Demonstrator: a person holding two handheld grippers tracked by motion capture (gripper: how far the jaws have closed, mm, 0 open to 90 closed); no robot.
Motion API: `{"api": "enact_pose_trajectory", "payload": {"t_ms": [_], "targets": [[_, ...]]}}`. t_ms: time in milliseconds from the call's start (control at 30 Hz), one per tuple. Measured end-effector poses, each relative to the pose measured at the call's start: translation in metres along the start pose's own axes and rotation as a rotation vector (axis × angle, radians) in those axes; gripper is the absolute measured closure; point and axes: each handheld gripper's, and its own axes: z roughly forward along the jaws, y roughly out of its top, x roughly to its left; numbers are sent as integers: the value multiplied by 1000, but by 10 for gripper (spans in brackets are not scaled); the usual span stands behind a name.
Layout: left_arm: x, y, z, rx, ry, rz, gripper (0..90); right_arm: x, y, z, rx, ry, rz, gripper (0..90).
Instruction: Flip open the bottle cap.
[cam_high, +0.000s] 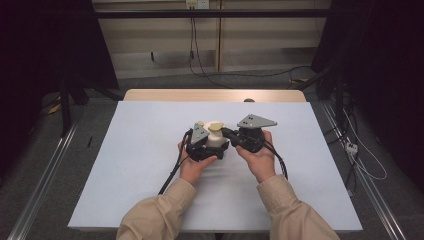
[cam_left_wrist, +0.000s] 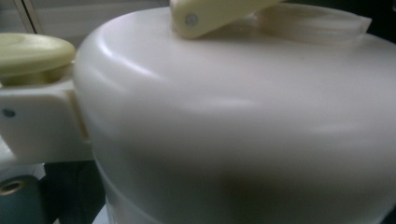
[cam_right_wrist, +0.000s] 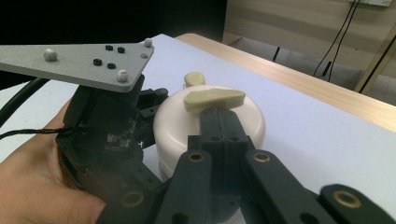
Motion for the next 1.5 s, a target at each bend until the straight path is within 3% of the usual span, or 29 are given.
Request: {"api": "enact_pose_trajectory", "payload": {"t_ms": [1500], "targets": [[0, 0, 0, -2, 3, 3, 51, 3, 10, 7, -2, 1, -8, 900]]}}
